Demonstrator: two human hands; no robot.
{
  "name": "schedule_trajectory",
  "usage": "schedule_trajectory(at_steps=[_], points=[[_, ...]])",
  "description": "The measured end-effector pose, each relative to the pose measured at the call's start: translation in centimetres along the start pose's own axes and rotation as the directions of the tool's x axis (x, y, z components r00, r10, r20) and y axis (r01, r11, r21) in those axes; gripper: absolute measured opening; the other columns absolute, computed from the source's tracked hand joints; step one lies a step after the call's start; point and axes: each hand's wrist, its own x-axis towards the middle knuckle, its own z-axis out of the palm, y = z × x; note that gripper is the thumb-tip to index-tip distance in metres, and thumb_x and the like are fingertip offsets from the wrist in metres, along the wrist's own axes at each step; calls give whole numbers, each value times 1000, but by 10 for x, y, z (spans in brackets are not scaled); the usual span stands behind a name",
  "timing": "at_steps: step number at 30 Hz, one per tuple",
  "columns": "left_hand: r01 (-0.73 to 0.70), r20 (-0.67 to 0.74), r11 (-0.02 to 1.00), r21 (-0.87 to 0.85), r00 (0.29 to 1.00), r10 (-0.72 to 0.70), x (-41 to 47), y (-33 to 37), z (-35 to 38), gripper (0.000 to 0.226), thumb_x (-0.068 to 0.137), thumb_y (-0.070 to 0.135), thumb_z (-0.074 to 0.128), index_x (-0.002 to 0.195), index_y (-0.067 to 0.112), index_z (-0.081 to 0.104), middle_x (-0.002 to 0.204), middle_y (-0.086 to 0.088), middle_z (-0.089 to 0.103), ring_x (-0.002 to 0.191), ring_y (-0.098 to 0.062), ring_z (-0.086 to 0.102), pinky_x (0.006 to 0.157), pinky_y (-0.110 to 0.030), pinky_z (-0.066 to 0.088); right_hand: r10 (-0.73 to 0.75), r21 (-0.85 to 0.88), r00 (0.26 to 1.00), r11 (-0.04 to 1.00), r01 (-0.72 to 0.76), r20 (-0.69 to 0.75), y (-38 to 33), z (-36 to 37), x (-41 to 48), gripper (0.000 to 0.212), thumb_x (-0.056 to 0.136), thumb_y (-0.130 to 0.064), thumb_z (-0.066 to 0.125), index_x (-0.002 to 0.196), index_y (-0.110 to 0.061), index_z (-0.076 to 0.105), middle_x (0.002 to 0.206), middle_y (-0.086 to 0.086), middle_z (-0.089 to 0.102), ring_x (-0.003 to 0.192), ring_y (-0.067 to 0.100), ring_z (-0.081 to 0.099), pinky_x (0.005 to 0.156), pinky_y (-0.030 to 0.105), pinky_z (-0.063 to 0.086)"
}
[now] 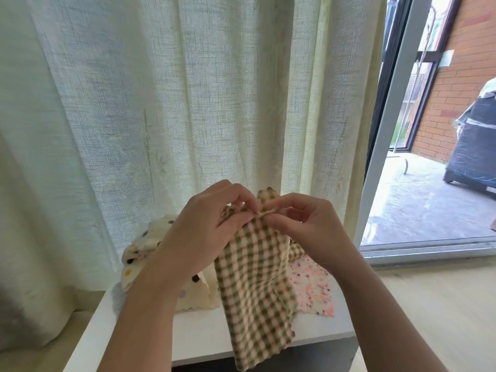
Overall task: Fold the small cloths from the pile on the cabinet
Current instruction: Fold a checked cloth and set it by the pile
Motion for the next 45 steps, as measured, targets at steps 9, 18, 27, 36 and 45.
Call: schedule_trajectory(at_steps=[9,18,27,36,45], points=[[208,29,974,95,977,-211,-5,-7,-10,15,74,40,78,73,30,66,78,17,60,69,-5,55,65,-21,50,-4,2,991,1000,4,-134,-3,-8,0,16,86,-12,70,74,-22,71,68,0,68,67,8,61,70,27,49],[99,-238,992,76,968,-79,-5,8,-17,16,77,21,78,79,24,62,74,13,67,77,0,65,74,-5,46,-119,-4,973,993,121,-199,-11,-9,-1,15,86,-13,69,75,-23,67,76,-2,70,76,17,67,77,39,55],[98,-240,995,-15,966,-98,-5,12,-15,48,80,11,76,117,36,58,88,11,63,82,-8,64,81,-12,50,-136,51,971,988,148,-199,-19,-7,-4,24,83,3,71,72,-18,67,73,-1,69,72,14,65,71,25,57],[313,-136,949,-29,940,-314,-3,4,-12,6,81,28,75,82,28,69,79,12,66,78,-4,62,74,-18,45,-69,39,957,996,83,-281,-15,-4,-2,19,85,2,67,75,-14,64,66,-5,68,64,7,64,62,19,52],[310,-78,741,-596,896,-438,5,18,4,12,87,29,65,95,20,63,81,5,76,75,-7,71,66,-20,55,46,202,915,979,39,-401,-22,-1,-3,16,89,-10,67,97,-22,60,79,2,74,65,13,66,61,34,54]])
